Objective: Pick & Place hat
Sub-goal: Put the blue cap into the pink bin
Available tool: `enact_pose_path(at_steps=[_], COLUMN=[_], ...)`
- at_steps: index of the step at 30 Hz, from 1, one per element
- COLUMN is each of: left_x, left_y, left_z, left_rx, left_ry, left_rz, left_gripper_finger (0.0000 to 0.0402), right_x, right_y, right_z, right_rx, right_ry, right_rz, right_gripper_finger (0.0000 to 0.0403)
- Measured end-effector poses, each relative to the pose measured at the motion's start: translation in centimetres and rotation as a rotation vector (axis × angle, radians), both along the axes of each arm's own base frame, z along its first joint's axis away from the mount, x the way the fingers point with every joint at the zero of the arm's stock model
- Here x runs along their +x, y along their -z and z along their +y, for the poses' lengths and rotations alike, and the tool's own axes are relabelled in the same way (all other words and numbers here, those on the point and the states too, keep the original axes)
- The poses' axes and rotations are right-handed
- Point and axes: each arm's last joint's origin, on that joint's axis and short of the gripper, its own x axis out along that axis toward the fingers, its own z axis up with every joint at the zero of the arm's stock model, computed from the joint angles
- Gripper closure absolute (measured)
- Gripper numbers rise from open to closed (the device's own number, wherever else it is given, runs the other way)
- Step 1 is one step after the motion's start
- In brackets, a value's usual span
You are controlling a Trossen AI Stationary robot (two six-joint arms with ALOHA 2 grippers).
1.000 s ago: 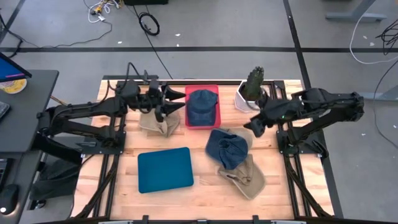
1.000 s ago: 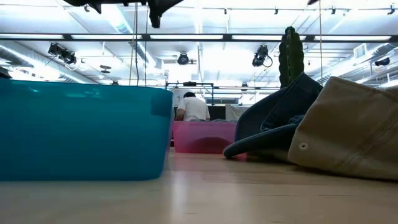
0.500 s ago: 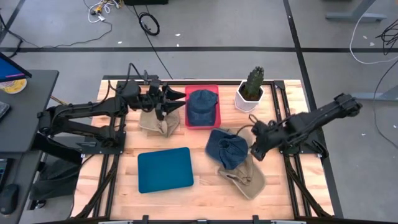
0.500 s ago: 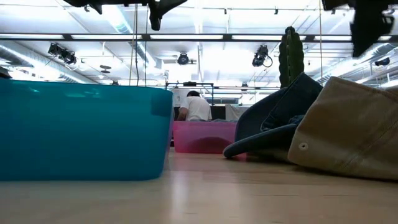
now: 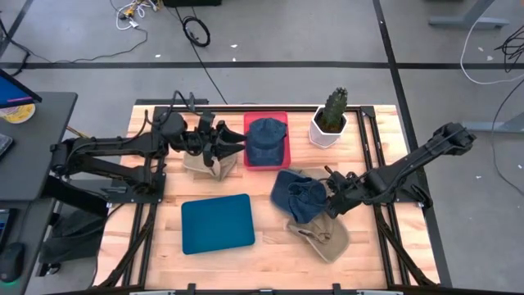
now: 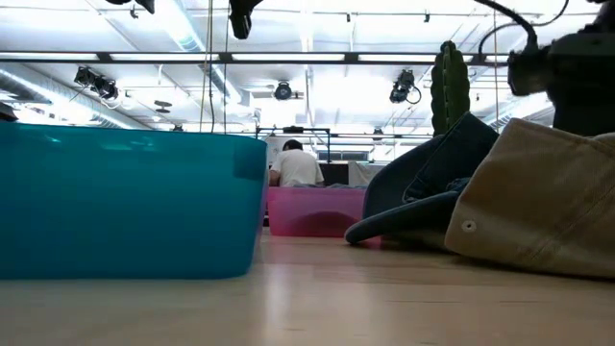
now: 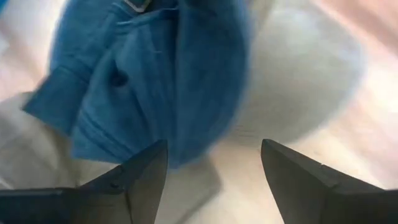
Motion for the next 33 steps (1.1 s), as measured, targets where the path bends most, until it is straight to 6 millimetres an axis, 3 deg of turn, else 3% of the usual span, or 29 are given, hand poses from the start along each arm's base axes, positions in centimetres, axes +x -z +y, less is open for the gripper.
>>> enact_pose_path(at_steps=[11, 15, 20, 22, 26, 33], left_x=[0.1, 0.1, 0.1, 0.1, 0.1, 0.1], left_y=[0.0, 0.0, 0.0, 0.1, 0.1, 0.1], left_z=[-0.4, -0.3, -0.3, -0.3, -0.3, -0.3], left_rx=[-0.011, -0.006, 0.001, 0.017, 0.065, 0.205], left_ry=[-0.019, -0.031, -0.033, -0.035, -0.041, -0.059], left_rz=[0.000, -0.001, 0.001, 0.004, 0.009, 0.005], left_gripper_finger=[0.0154, 0.0154, 0.0154, 0.0154, 0.0154, 0.0154], right_x=[0.2, 0.2, 0.6, 0.8, 1.3, 1.9], right_y=[3.3, 3.4, 3.1, 3.0, 1.5, -4.3], right_z=[0.0, 0.1, 0.3, 0.3, 0.6, -0.2], right_rx=[0.161, 0.190, 0.229, 0.243, 0.278, 0.207], right_ry=[0.092, 0.110, 0.101, 0.097, 0.110, 0.074], right_rz=[-0.146, -0.153, -0.193, -0.209, -0.259, -0.336], right_gripper_finger=[0.0159, 0.0226, 0.0369, 0.0389, 0.0394, 0.0399])
